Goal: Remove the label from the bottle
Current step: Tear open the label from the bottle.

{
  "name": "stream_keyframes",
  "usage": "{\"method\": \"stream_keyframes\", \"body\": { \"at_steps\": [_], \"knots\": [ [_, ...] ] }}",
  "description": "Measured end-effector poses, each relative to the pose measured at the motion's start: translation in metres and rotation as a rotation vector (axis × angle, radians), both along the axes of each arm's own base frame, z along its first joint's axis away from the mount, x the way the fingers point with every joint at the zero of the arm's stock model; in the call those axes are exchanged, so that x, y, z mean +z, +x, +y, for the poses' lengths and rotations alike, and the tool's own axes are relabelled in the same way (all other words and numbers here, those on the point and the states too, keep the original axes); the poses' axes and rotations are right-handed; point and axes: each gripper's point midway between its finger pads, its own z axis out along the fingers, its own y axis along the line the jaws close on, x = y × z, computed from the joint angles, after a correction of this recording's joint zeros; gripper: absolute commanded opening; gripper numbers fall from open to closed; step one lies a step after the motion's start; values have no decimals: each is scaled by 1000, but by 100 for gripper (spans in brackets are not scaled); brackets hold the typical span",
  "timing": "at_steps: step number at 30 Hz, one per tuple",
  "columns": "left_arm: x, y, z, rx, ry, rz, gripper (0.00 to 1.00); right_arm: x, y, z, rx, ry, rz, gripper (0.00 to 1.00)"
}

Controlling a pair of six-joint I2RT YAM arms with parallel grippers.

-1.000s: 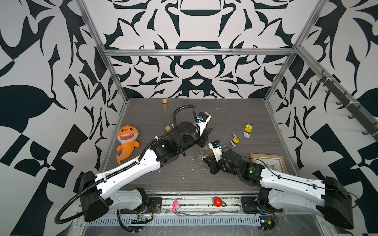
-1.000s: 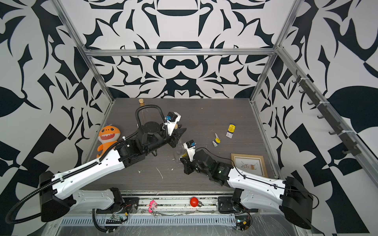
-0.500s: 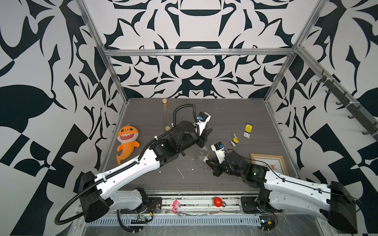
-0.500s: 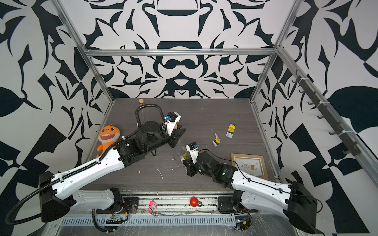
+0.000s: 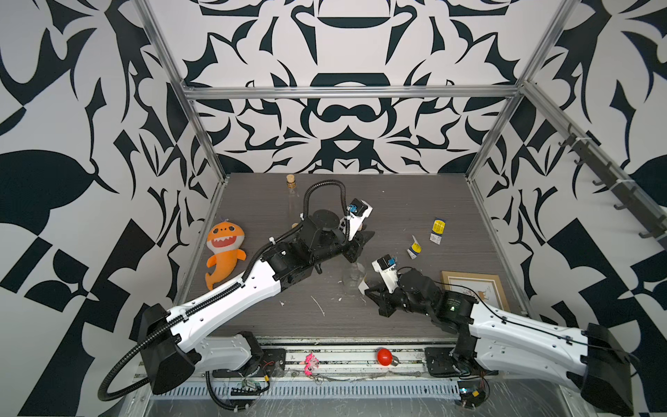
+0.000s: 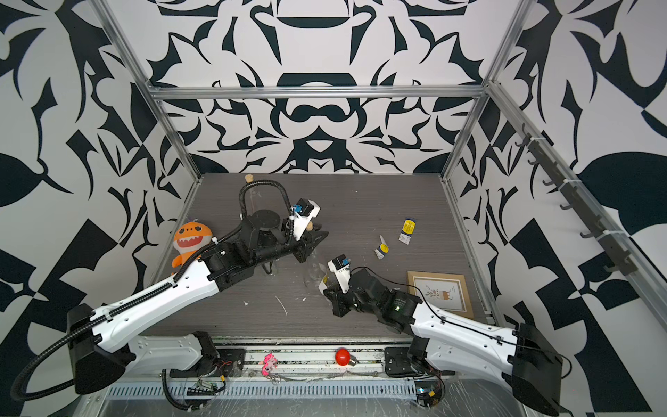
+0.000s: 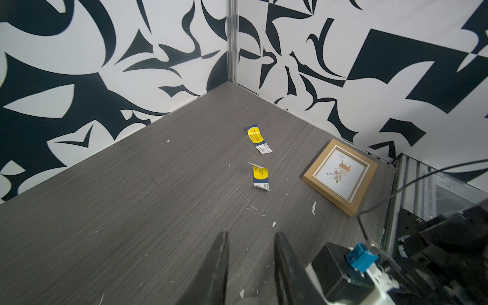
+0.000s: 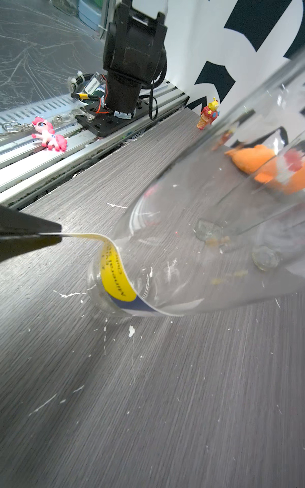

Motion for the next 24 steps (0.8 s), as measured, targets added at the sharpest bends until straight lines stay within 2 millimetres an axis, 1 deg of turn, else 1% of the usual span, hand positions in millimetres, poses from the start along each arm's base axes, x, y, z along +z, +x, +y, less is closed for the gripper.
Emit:
{"method": "stream_keyframes", "body": {
  "at_steps": [10, 19, 24],
  "knots": [
    [-4, -9, 0, -77, 45, 8, 0, -6, -4, -4, 34, -27, 12, 0],
    [7, -10, 1, -108, 43, -17, 0, 1, 1, -14, 19, -31, 10, 0],
    [6, -11, 1, -127, 54, -28, 0, -2, 2, -19, 20, -47, 20, 0]
  ]
}}
